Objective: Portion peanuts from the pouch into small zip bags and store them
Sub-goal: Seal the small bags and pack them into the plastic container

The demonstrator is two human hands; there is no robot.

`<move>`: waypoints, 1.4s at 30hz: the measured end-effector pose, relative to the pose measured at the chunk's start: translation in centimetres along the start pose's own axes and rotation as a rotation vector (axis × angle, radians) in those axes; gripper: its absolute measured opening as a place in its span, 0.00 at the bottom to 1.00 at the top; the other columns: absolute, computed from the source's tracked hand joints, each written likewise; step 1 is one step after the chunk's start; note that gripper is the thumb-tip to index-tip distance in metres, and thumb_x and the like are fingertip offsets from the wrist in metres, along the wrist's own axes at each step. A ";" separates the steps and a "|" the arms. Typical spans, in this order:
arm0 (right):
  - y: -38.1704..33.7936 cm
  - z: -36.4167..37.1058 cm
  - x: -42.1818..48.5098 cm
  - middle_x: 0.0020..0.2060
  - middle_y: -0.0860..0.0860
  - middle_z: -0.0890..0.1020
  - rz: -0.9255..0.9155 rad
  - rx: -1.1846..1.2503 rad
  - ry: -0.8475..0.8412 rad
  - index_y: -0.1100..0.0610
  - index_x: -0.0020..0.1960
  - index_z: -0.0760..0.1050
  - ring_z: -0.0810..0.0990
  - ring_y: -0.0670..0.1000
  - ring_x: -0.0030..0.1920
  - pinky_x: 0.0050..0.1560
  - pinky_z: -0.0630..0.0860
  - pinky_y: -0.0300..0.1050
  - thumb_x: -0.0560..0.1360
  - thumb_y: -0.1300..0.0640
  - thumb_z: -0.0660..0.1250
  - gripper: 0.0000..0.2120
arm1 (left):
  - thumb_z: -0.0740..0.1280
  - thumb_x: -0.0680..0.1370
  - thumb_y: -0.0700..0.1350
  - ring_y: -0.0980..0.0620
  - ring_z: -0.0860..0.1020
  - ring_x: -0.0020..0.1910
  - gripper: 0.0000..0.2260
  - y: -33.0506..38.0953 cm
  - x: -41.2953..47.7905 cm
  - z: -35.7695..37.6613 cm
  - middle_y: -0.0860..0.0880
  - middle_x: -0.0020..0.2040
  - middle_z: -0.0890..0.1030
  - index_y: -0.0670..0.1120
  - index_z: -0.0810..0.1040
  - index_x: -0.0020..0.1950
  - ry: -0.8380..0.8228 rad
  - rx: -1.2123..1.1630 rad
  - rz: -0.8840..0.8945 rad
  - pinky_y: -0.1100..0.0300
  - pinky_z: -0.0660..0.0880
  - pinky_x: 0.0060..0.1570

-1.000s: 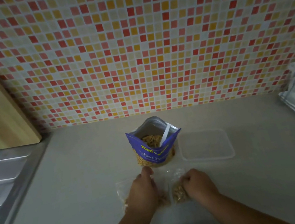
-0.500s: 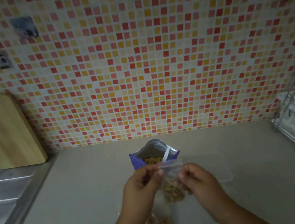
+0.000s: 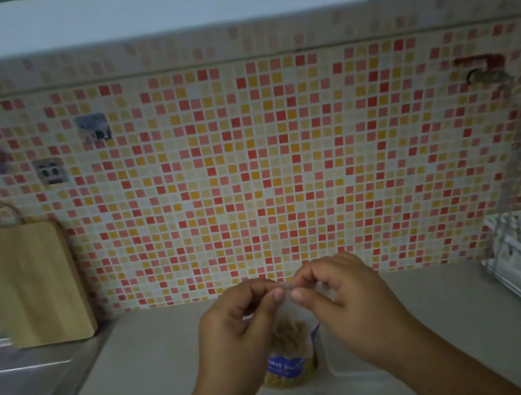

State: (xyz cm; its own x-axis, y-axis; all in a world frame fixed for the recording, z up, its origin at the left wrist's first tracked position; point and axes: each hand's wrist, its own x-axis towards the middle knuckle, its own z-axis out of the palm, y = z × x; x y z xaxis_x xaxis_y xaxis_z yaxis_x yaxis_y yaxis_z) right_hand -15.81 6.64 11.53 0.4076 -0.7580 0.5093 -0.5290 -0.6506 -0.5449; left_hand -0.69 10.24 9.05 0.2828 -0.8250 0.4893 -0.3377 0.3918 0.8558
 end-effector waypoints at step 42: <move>13.1 14.1 -7.6 0.31 0.54 0.80 1.023 0.420 -0.422 0.56 0.32 0.78 0.75 0.49 0.30 0.35 0.74 0.42 0.70 0.61 0.65 0.09 | 0.66 0.73 0.41 0.52 0.81 0.37 0.03 -16.6 -6.4 4.8 0.49 0.37 0.81 0.49 0.74 0.42 -0.203 0.391 -0.609 0.60 0.73 0.39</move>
State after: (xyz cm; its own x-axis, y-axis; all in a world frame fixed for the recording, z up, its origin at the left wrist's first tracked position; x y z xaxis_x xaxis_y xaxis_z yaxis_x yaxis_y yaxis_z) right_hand -15.31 3.19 -8.88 0.1923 -0.8395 -0.5083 -0.4981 0.3628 -0.7876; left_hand -1.19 7.06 -9.13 0.3632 -0.9233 -0.1250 -0.4792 -0.3001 0.8248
